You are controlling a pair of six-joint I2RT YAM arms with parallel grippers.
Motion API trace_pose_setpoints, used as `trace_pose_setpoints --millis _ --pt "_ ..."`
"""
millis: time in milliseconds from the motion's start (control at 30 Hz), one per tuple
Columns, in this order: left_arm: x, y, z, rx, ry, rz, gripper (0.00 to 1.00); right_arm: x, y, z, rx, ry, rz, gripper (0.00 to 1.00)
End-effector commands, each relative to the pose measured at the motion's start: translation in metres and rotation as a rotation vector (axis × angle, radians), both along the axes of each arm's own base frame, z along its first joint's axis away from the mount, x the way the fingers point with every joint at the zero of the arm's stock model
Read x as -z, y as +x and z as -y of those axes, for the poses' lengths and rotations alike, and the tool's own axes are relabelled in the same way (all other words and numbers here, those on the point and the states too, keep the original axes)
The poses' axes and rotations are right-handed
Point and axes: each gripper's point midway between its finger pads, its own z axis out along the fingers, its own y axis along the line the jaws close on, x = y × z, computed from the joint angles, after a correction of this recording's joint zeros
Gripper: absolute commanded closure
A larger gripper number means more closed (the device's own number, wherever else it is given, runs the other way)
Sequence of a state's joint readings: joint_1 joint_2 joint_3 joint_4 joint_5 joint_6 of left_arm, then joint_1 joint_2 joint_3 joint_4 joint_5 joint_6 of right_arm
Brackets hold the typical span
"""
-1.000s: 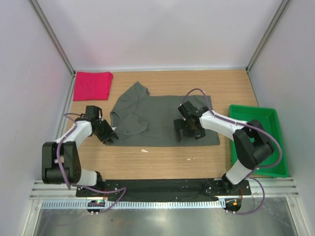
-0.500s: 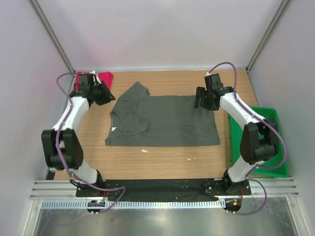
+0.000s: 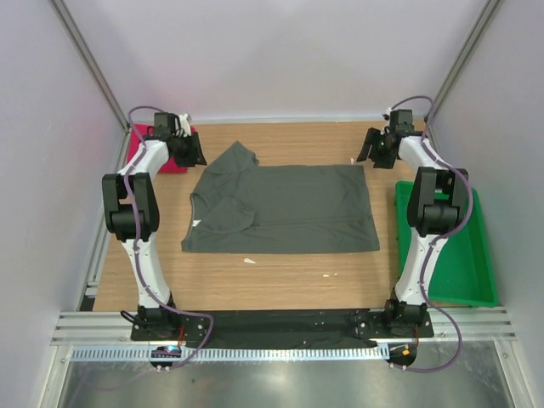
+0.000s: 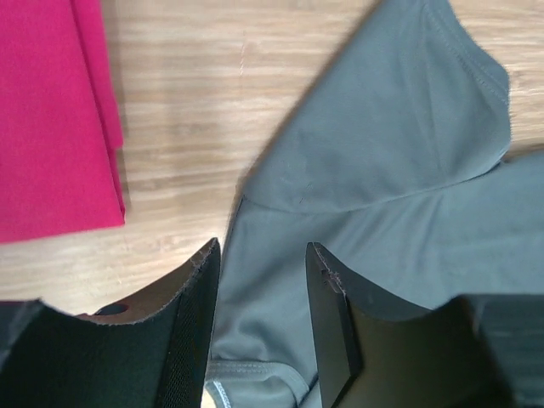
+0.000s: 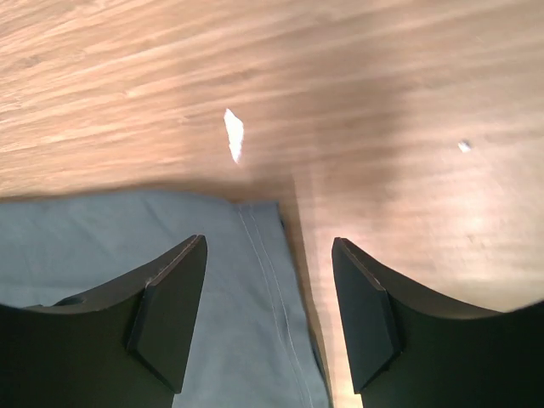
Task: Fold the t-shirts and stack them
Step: Fold the tshirt
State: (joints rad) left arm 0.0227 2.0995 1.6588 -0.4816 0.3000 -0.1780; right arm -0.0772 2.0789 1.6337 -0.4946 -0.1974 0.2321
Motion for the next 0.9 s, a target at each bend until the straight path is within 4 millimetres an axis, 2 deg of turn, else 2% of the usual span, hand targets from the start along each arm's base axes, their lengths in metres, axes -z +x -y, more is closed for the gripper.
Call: trace_pose_setpoints --millis 0,33,133,200,367,600,867 --pt "-0.020 0.018 0.002 0.059 0.000 0.071 0.53 -0.019 0.025 -0.013 -0.092 -0.002 0.082 0.34" --pt "-0.013 0.019 0.003 0.061 -0.005 0.058 0.53 -0.009 0.027 -0.012 -0.095 0.004 0.066 0.34" --pt "-0.006 0.019 0.007 0.078 -0.025 0.046 0.54 0.001 0.032 -0.016 -0.133 0.017 0.060 0.35" --pt "-0.001 0.019 0.015 0.109 -0.047 0.037 0.55 0.005 0.033 -0.019 -0.158 0.036 0.059 0.36" --pt "0.013 0.018 0.018 0.121 -0.044 0.010 0.55 0.019 0.031 -0.020 -0.150 0.074 0.026 0.36" --pt "0.028 0.025 0.019 0.119 -0.035 -0.025 0.56 0.028 0.031 -0.023 -0.146 0.098 0.005 0.39" --pt "0.031 0.026 0.025 0.140 -0.067 -0.032 0.60 0.030 0.021 -0.032 -0.181 0.147 -0.021 0.46"
